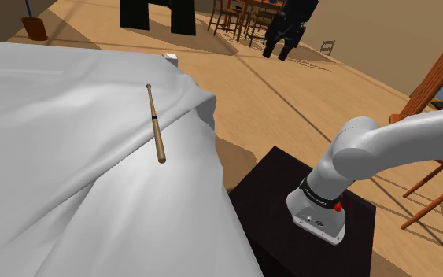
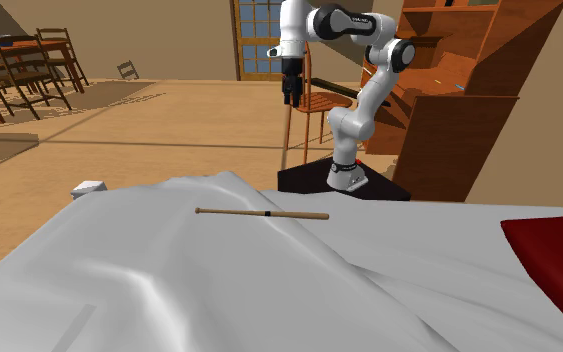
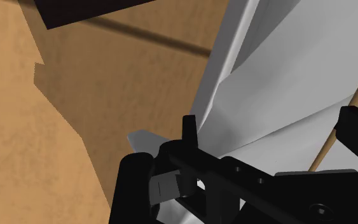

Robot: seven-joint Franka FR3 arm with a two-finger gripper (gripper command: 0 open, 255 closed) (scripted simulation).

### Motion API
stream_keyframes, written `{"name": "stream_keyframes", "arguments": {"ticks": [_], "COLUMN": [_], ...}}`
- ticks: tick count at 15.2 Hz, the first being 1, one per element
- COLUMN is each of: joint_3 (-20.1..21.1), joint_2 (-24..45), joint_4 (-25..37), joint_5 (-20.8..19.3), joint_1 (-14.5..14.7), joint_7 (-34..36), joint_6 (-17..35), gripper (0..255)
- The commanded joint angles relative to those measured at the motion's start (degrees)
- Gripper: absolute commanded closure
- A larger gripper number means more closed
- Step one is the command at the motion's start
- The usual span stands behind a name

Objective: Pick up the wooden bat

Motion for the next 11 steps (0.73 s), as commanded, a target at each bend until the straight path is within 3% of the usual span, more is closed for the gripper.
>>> {"name": "stream_keyframes", "arguments": {"ticks": [1, 11], "joint_3": [0.00, 10.45], "joint_2": [0.00, 14.71], "joint_4": [0.00, 1.42], "joint_5": [0.00, 3.78], "joint_1": [0.00, 0.80], "joint_7": [0.00, 14.18], "joint_6": [0.00, 12.92], "gripper": [0, 0]}}
